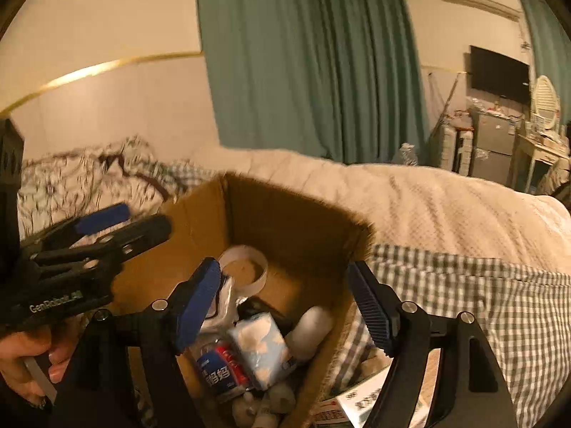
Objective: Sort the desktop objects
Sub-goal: 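Carry the tissue pack and red sachet over the box and open both grippers, then move both grippers back from the box to the pile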
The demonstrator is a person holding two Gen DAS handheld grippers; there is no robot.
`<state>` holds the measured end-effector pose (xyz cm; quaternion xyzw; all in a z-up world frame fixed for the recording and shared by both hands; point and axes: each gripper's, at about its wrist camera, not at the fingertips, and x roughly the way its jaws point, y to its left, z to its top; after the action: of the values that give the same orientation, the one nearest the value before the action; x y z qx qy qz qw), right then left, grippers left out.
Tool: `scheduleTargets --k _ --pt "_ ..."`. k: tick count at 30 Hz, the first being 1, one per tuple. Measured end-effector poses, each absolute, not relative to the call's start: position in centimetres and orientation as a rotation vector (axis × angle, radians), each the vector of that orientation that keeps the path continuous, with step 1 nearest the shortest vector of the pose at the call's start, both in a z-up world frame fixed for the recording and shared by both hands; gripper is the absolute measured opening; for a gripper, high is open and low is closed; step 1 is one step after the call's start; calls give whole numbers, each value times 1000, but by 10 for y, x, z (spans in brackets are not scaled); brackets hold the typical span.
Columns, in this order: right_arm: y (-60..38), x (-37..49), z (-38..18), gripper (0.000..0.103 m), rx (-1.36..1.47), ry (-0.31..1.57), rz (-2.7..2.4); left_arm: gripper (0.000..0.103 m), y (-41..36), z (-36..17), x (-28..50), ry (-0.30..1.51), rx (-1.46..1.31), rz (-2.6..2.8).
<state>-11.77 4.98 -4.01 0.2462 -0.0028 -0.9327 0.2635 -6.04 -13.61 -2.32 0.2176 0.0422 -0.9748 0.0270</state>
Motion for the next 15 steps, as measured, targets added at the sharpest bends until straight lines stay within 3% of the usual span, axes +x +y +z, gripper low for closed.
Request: scheduleTargets --k 15 --pt "154 -97 9 100 632 -239 -2721 103 -91 15 -12 46 461 -3083"
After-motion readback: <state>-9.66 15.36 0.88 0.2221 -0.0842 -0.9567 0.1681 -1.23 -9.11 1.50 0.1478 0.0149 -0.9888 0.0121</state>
